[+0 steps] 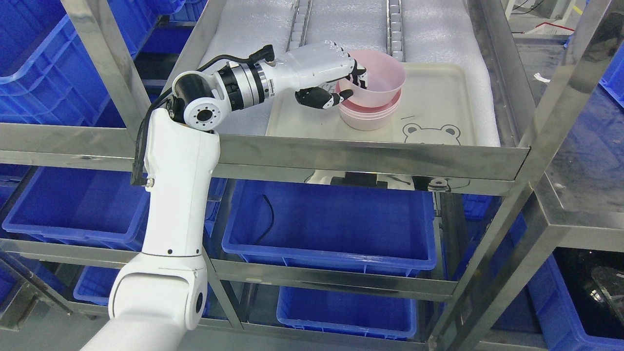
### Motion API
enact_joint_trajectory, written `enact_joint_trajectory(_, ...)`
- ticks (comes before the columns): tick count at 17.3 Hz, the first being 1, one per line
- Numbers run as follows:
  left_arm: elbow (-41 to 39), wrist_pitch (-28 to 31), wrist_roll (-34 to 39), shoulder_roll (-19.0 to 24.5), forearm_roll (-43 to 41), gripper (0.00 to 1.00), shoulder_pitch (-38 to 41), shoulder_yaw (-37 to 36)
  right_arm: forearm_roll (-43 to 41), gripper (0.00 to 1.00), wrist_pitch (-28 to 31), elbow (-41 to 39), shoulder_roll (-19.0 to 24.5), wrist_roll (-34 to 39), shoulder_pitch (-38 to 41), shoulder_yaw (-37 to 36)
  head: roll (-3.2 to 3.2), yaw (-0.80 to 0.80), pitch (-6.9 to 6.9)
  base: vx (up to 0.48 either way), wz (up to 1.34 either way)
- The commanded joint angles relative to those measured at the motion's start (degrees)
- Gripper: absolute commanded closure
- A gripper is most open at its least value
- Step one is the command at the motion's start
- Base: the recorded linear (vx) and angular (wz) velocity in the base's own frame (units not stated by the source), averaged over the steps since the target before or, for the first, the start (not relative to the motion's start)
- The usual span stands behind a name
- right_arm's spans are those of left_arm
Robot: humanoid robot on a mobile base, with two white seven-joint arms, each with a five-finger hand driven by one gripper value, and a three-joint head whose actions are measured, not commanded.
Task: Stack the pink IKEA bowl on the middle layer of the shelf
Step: 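Lower the pink bowl onto the pink bowl on the shelf tray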
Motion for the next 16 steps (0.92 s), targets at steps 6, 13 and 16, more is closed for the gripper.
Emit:
enact_joint_trajectory(6, 3.8, 0.0, 0.6, 0.9, 1.0, 0.91, 0.2, -1.8, 0.0, 0.00, 0.0, -1.0, -1.0, -0.3, 0.2, 0.0, 0.00, 0.00, 0.00, 0.000, 0.00)
enact_joint_trajectory(13, 4.2, 0.0, 1.5, 0.9, 1.9, 0.32, -0.3, 1.1, 0.0, 0.00, 0.0, -1.0, -1.0, -0.3, 0.3, 0.0, 0.00, 0.00, 0.00, 0.000, 0.00)
enact_joint_trajectory(16, 2.5, 0.0, 3.0, 0.9, 7.9, 0.22, -2.0, 2.6, 0.0, 0.00, 0.0, -1.0, -1.0, -0.3, 0.3, 0.0, 0.00, 0.00, -0.01, 0.000, 0.00)
